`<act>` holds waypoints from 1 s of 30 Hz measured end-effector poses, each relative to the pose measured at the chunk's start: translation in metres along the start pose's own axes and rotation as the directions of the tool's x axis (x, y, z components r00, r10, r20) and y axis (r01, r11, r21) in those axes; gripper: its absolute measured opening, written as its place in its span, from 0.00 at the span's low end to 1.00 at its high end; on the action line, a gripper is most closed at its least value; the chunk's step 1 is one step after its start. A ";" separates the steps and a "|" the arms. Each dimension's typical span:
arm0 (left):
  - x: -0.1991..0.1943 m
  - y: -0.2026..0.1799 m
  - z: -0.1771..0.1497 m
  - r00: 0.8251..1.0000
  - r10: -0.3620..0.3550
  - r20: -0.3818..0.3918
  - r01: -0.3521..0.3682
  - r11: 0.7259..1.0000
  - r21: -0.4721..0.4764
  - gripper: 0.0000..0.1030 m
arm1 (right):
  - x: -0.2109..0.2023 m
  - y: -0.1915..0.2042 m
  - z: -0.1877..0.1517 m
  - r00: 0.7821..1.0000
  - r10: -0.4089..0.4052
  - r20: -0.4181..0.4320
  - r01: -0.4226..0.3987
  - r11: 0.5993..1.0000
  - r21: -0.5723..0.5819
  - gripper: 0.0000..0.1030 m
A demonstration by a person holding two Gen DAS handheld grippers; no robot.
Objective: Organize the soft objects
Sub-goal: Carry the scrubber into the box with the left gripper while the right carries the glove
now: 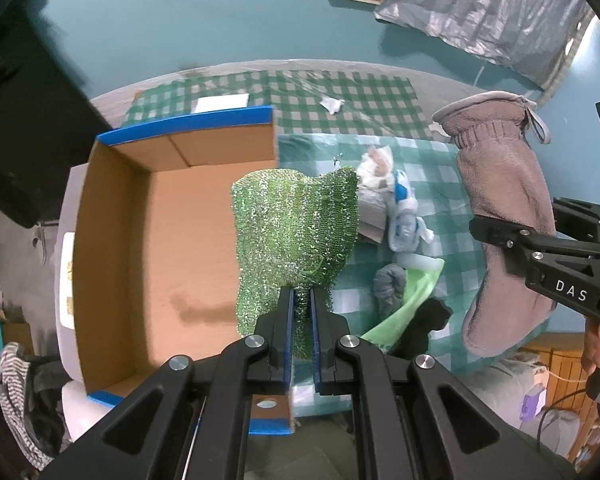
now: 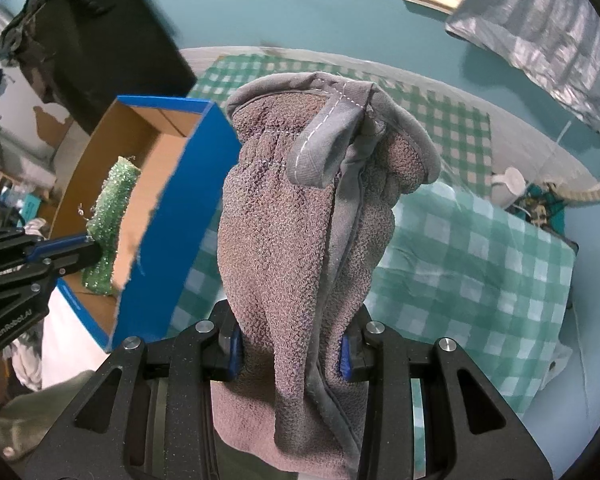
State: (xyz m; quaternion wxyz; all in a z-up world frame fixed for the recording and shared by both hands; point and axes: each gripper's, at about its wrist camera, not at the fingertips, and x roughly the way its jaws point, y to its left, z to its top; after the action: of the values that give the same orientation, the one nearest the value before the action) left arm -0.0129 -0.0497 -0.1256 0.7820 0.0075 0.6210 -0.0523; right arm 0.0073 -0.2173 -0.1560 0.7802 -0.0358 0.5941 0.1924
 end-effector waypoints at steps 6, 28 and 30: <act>-0.004 0.022 -0.003 1.000 0.020 0.006 -0.020 0.999 -0.047 0.07 | 0.001 0.026 0.016 1.000 0.025 0.005 -0.025 0.998 -0.053 0.33; -0.007 0.101 -0.028 0.997 0.072 -0.014 -0.073 0.973 -0.217 0.07 | 0.033 0.127 0.072 0.993 0.113 -0.024 -0.115 0.964 -0.240 0.33; -0.005 0.108 -0.031 0.997 0.077 -0.021 -0.080 0.970 -0.229 0.07 | 0.037 0.136 0.074 0.992 0.122 -0.032 -0.126 0.960 -0.251 0.33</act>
State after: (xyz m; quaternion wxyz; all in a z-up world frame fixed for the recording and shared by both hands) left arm -0.0341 0.0609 -0.1340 0.7754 -0.0580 0.6267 0.0508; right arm 0.0369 -0.0610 -0.1461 0.7509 -0.0990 0.5720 0.3148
